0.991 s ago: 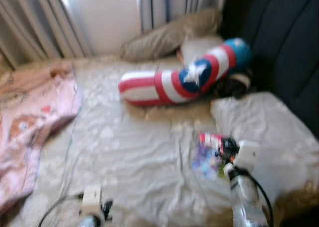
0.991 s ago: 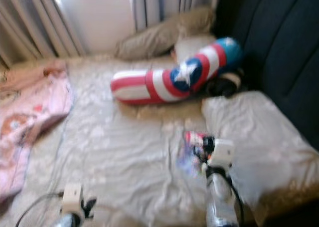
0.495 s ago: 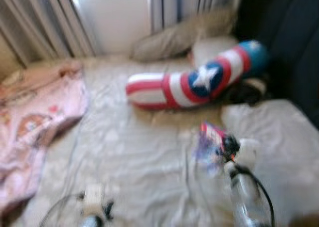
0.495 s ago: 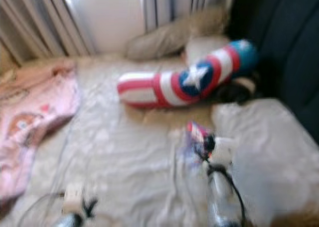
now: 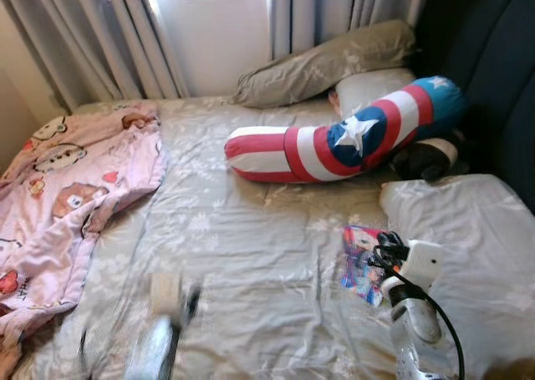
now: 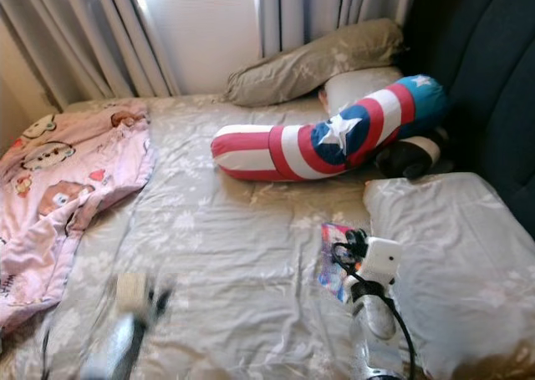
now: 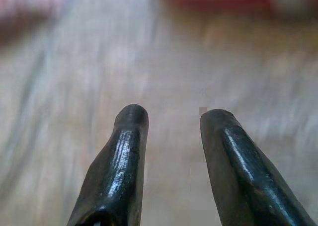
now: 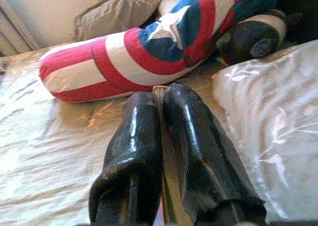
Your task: Clean up the room
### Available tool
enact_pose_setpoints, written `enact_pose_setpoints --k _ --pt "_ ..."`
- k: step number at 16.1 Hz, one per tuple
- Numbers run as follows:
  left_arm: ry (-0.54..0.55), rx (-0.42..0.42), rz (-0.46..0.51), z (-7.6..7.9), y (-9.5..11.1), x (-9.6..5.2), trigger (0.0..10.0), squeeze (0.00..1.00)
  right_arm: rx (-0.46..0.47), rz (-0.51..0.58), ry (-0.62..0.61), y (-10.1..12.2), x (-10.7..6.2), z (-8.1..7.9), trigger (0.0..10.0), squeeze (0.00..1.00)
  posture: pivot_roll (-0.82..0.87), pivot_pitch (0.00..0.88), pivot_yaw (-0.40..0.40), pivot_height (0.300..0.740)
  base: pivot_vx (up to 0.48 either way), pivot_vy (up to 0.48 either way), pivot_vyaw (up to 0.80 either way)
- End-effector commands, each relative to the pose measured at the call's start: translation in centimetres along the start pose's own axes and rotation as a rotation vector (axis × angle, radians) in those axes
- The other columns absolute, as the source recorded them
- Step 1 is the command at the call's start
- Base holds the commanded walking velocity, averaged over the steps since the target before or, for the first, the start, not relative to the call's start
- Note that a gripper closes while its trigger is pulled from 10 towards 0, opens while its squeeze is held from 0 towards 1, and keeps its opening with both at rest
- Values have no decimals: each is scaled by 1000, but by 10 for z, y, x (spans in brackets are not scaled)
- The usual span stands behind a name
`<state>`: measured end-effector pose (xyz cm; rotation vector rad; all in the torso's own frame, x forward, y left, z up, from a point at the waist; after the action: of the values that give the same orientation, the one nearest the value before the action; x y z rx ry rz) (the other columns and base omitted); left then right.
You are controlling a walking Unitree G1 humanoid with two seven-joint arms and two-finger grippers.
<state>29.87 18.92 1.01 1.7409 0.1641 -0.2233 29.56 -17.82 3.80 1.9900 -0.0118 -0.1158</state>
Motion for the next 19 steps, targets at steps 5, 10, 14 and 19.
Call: enact_pose_setpoints --k 5,10,14,19 --pt "7 2 195 3 27 -1 10000 0 17 62 55 10 8 -15 10000 0 -33 0 69 740 0 0 0" --pt "4 -5 213 4 28 -5 10000 0 11 53 35 11 14 -17 10000 0 -2 0 58 740 0 0 0" --pt "3 -5 215 2 30 -5 10000 0 -23 26 -16 9 16 -10 10000 0 -3 0 58 725 0 0 0" --pt "-1 -12 211 6 30 -6 10000 0 -41 27 -13 7 15 -10 10000 0 -2 0 60 690 0 0 0"
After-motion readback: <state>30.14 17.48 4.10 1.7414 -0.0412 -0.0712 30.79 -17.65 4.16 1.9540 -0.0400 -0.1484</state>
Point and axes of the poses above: a point about 5 cm out from each wrist's last joint towards the gripper, its own x axis pointing out of the wrist towards the gripper, its own y axis along the axis of the wrist's last joint, z = x × y, the point moved 1 cm from there along x, pointing out of the wrist towards the gripper, and after that the axes turned 13 degrees about x, right-handed, at the moved point
